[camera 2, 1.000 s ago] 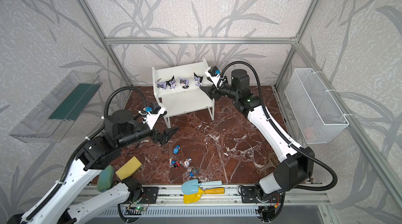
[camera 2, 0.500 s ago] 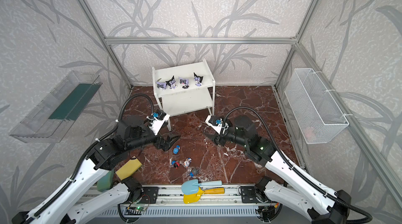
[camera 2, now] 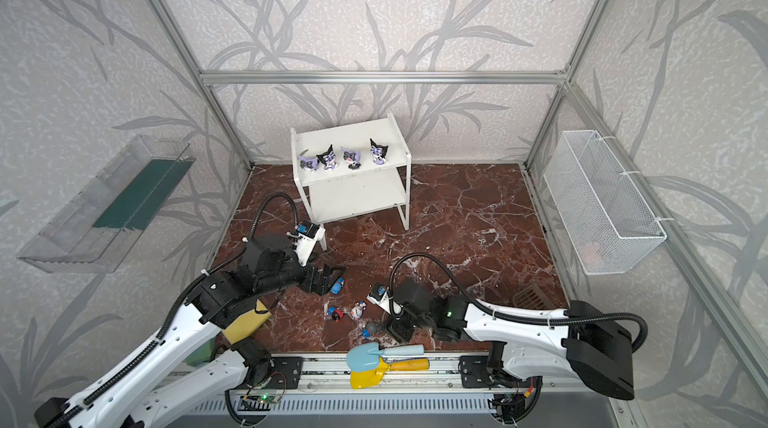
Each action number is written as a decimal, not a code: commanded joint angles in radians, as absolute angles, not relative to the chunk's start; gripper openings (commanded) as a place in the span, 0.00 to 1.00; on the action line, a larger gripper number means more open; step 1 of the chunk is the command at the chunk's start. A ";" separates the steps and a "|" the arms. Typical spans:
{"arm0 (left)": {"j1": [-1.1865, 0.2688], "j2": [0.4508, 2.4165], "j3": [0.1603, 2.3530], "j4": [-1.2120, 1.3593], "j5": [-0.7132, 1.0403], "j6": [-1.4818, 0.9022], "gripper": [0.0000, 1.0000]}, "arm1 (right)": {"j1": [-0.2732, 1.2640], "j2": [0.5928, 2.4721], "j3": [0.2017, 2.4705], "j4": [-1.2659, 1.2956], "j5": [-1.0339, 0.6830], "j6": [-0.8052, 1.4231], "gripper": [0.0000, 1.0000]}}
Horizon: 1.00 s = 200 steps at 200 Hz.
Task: Place and organize the plastic toys onto the shelf
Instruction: 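Lower the open right gripper over the grey figure with blue body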
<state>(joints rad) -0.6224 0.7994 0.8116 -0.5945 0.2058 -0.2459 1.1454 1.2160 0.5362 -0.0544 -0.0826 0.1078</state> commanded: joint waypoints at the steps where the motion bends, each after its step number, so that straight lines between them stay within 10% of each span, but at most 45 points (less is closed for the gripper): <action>1: -0.620 0.789 0.803 -0.558 0.174 -0.264 0.99 | 1.152 1.275 0.592 -0.018 -0.074 0.162 0.63; 200: -0.615 0.785 0.807 -0.495 0.144 -0.225 0.99 | 1.154 1.531 0.688 0.007 -0.295 0.202 0.66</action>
<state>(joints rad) -0.6205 0.7776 0.8070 -0.5240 0.1509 -0.2356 1.1477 1.5223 0.6613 -0.0036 -0.2729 0.1913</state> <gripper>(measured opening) 0.993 0.655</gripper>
